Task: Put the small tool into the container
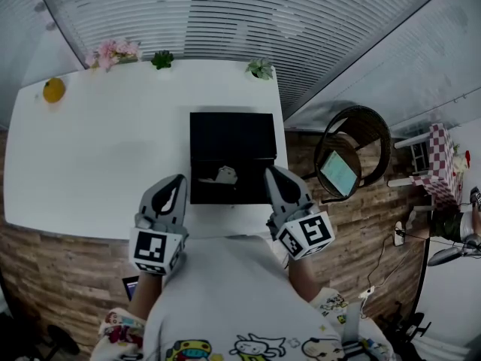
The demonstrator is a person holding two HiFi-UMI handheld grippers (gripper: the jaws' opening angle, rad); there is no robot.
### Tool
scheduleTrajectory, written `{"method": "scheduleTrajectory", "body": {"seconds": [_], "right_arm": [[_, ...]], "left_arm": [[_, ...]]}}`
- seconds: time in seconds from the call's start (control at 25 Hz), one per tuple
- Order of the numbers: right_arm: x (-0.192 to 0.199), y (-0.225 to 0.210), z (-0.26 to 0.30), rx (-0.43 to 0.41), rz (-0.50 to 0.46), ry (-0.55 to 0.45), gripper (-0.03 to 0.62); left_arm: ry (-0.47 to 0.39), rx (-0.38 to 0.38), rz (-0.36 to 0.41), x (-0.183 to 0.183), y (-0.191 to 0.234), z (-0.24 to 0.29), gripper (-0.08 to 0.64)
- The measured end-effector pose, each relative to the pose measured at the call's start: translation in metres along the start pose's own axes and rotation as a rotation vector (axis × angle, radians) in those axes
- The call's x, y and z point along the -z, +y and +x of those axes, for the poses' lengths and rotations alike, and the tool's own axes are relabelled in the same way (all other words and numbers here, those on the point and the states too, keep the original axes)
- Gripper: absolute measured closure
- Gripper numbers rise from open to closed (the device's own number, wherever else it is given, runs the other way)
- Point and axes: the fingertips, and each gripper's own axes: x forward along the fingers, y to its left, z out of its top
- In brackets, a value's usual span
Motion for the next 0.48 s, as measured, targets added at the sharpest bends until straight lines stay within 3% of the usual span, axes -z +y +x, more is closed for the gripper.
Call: {"method": "scheduleTrajectory", "body": {"seconds": [0.48], "right_arm": [[0.002, -0.0003, -0.0018, 0.003, -0.001, 0.006, 0.594]], "left_arm": [[-0.009, 0.012, 0.028, -0.0092, 0.0039, -0.0006, 0.555]]}}
